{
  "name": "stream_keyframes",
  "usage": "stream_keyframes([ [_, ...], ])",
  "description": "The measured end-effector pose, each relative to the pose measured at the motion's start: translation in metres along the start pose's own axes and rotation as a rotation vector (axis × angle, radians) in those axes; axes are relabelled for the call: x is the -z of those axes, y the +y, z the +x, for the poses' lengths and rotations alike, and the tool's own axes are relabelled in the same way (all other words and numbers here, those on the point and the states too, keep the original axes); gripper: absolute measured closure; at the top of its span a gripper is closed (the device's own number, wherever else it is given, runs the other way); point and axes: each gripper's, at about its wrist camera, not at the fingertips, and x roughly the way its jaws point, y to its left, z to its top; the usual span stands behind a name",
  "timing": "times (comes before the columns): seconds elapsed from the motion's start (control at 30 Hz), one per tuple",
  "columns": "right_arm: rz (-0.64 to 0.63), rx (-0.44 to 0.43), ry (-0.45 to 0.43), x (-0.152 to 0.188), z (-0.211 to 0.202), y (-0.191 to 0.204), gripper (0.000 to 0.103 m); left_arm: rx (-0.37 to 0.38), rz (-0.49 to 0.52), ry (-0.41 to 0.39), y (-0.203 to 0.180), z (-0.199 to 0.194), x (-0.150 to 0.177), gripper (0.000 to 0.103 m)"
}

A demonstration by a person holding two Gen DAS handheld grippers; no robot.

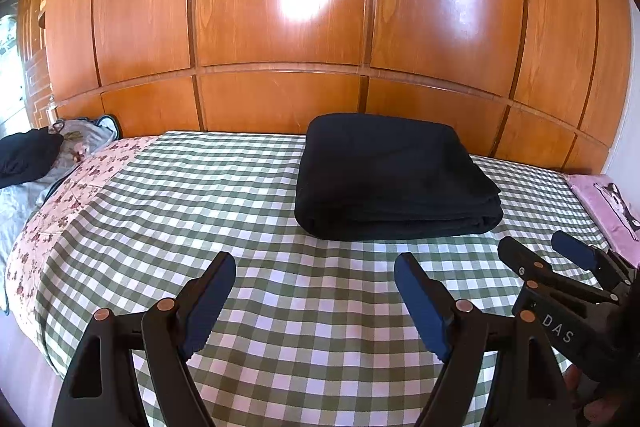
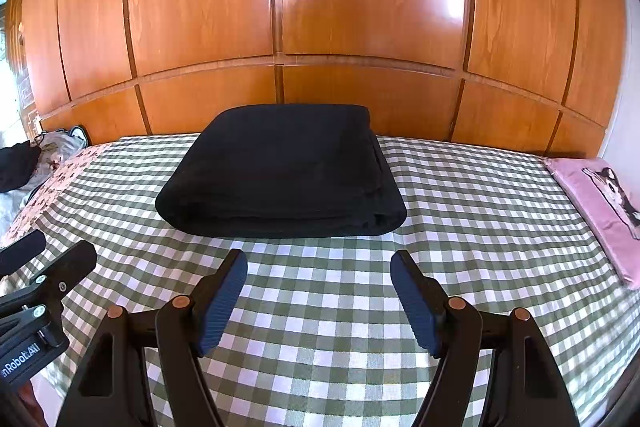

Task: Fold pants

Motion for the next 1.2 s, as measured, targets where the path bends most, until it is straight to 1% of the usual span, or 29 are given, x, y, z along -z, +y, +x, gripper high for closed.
stream_keyframes([
  [0.27, 0.005, -0.003, 0.002, 0.0013, -0.0003, -0.0007, 0.028, -0.012, 0.003, -0.001, -0.0010, -0.0017, 0.0014, 0.020],
  [0.5, 0.007, 0.000, 0.000, 0.0016, -0.0015, -0.0007, 0.028, -0.009, -0.005, 0.007, 0.0001, -0.0027, 0.0018, 0.020],
  [0.9, 0.004, 0.002, -0.001, 0.0020, -0.0011, 0.0018, 0.027, -0.012, -0.005, -0.011, 0.0017, -0.0091, -0.0011, 0.020],
  [1.03, 0.000, 0.006, 0.006, 0.0038, 0.0009, 0.0029, 0.027, -0.014, -0.003, 0.000, 0.0025, -0.0070, -0.0007, 0.020],
  [1.13, -0.004, 0.006, 0.015, 0.0055, 0.0044, 0.0024, 0.027, -0.025, 0.008, -0.023, 0.0007, -0.0079, 0.0002, 0.020],
  [1.2, 0.000, 0.006, 0.022, 0.0067, 0.0071, 0.0010, 0.027, -0.015, 0.009, -0.025, 0.0003, -0.0068, -0.0005, 0.020],
])
